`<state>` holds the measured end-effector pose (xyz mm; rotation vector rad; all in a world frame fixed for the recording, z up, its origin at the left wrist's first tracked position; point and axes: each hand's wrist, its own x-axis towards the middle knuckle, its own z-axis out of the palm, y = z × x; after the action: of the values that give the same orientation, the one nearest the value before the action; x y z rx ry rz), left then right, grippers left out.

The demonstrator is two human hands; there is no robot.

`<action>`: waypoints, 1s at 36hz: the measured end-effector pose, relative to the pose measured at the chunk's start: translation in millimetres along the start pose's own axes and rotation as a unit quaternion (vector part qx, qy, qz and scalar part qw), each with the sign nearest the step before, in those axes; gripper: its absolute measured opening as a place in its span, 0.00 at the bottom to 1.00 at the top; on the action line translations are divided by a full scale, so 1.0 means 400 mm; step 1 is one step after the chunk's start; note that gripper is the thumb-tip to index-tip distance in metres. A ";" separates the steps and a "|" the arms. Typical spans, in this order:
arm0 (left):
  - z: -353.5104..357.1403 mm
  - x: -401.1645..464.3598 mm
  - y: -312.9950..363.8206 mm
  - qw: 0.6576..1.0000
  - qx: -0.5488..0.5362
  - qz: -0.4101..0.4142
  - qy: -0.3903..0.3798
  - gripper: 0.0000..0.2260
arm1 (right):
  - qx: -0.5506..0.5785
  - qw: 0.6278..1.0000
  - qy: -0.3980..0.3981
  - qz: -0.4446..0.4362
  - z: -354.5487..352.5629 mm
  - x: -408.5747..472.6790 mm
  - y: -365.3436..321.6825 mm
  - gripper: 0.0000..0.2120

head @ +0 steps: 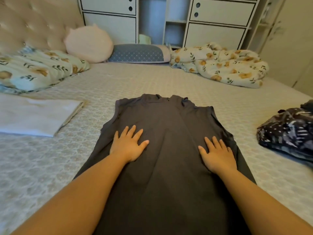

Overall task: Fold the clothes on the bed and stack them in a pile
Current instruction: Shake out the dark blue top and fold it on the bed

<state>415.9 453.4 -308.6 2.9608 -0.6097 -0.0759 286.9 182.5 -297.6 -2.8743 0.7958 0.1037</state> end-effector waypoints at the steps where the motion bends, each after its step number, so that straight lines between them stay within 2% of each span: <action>1: 0.001 -0.044 0.006 1.000 -0.001 0.002 -0.001 0.29 | -0.002 1.000 0.001 0.003 0.003 -0.042 0.012 0.30; 14: -0.002 -0.511 0.028 0.999 -0.012 0.042 -0.015 0.27 | 0.003 1.000 -0.003 0.022 0.035 -0.500 0.113 0.31; 22: -0.007 -0.657 0.026 0.998 -0.006 0.048 -0.029 0.26 | 0.033 0.999 0.019 0.020 0.046 -0.697 0.181 0.31; 24: -0.005 -0.676 0.034 0.998 -0.009 0.042 -0.037 0.27 | 0.059 0.997 0.035 0.032 0.042 -0.729 0.191 0.32; 27: -0.003 -0.697 0.053 0.999 -0.024 0.030 -0.038 0.29 | 0.110 0.986 0.102 0.070 0.032 -0.763 0.202 0.32; 31: 0.000 -0.715 0.093 0.999 -0.016 0.037 -0.023 0.32 | 0.201 0.951 0.180 0.155 0.022 -0.789 0.221 0.20; 34: 0.002 -0.722 0.139 0.996 0.010 0.088 -0.008 0.32 | 0.227 0.946 0.145 0.179 -0.005 -0.780 0.247 0.09; 36: 0.002 -0.725 0.180 0.991 -0.002 0.133 -0.029 0.31 | 0.227 0.952 0.091 0.182 -0.032 -0.772 0.268 0.14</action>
<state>121.6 502.5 -292.9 2.8508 -1.0031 -0.1379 -32.5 245.6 -265.7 -2.3034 1.1997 -0.2723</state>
